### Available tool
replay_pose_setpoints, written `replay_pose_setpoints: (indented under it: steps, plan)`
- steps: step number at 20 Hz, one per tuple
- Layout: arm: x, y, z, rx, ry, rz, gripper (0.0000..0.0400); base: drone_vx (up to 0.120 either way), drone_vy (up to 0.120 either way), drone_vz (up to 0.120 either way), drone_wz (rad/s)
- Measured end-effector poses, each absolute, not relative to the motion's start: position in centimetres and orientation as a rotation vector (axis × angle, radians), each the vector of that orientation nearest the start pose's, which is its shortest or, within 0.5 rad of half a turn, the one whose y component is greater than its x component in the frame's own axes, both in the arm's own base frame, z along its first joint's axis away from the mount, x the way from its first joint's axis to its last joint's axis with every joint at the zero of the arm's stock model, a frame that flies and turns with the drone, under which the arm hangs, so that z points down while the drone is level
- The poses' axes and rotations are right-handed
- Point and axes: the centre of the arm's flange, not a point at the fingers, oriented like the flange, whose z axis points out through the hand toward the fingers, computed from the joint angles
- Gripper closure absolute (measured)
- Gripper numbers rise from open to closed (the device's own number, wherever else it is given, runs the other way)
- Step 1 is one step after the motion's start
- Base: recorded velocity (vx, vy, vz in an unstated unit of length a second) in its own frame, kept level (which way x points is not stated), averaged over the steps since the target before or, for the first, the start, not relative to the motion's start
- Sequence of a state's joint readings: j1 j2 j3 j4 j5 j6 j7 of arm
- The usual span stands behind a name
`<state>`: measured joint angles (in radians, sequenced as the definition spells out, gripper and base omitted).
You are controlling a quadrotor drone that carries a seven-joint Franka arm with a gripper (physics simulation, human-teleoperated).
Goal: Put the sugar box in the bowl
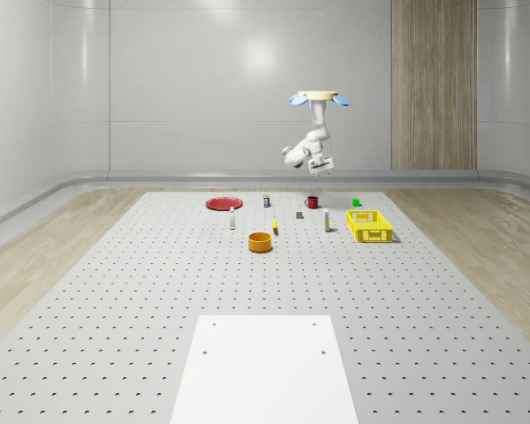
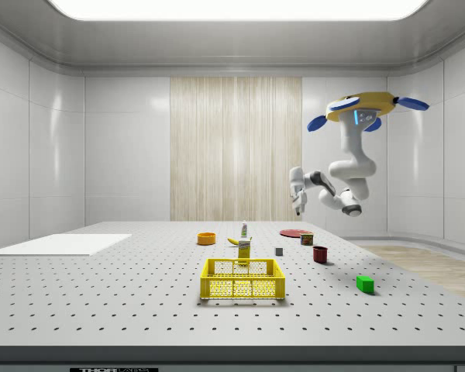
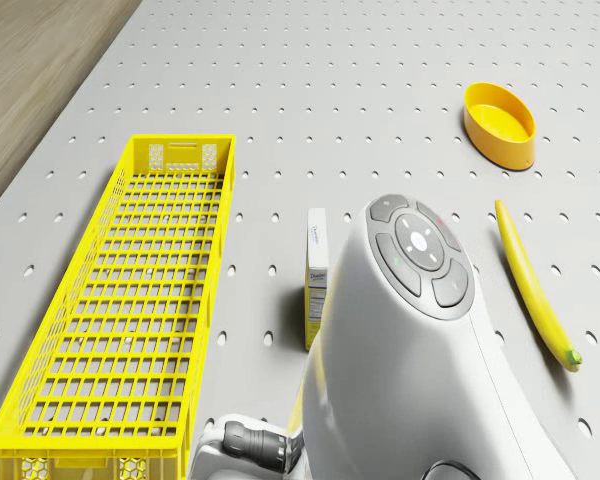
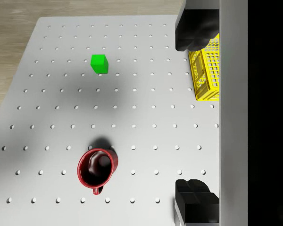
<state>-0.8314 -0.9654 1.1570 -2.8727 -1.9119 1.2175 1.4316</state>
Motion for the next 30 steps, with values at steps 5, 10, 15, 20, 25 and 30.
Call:
replay_pose_setpoints:
  steps: [5, 10, 15, 20, 25, 30]
  plan:
    - [30.7, 0.9, 49.2, 0.089, -0.043, 0.786, 0.0000, 0.120, 0.000, -0.120, 0.000]
    - [30.7, 0.4, 49.1, 0.036, -0.019, 0.785, 0.0000, 0.120, -0.040, -0.120, 0.000]
    - [30.7, 0.1, 49.1, 0.015, -0.009, 0.784, 0.0000, 0.120, -0.096, -0.088, 0.000]
    - [30.7, 0.0, 49.1, 0.006, -0.005, 0.784, 0.0000, 0.120, 0.000, 0.000, 0.000]
    - [30.7, 0.0, 49.1, 0.003, -0.003, 0.784, 0.0000, 0.120, 0.000, -0.120, 0.000]
    - [30.7, 0.0, 49.1, 0.002, -0.003, 0.784, 0.0000, 0.120, 0.056, 0.000, 0.000]
